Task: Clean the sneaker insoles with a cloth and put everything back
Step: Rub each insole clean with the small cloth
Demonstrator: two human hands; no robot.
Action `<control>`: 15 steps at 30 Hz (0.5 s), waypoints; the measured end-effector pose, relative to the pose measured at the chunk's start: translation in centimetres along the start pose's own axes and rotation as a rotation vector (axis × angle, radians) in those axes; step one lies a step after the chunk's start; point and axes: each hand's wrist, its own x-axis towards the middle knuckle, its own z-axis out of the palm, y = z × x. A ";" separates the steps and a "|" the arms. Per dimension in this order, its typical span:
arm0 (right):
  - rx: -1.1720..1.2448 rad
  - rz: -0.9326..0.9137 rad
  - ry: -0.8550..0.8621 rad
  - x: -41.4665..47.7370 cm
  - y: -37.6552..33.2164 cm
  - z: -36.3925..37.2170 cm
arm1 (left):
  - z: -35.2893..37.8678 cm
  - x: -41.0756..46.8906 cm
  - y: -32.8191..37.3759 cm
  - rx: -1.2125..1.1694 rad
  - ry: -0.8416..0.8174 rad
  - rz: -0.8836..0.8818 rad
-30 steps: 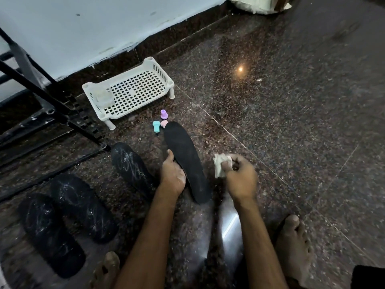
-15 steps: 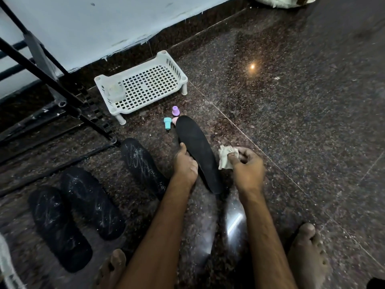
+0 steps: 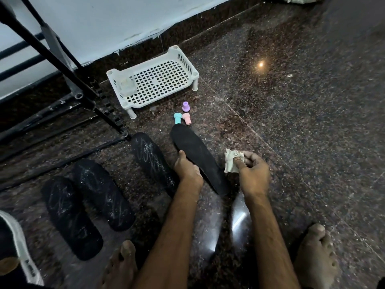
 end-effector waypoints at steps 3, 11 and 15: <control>-0.026 -0.003 -0.017 -0.2 -0.4 0.1 | 0.0 -0.6 0.1 0.067 0.029 0.095; 0.041 0.026 -0.086 -1.3 -1.6 0.8 | -1.2 -1.9 1.9 0.734 0.159 0.567; 0.062 0.033 -0.195 -2.5 -2.6 2.2 | -4.0 -3.2 5.8 0.695 0.301 0.768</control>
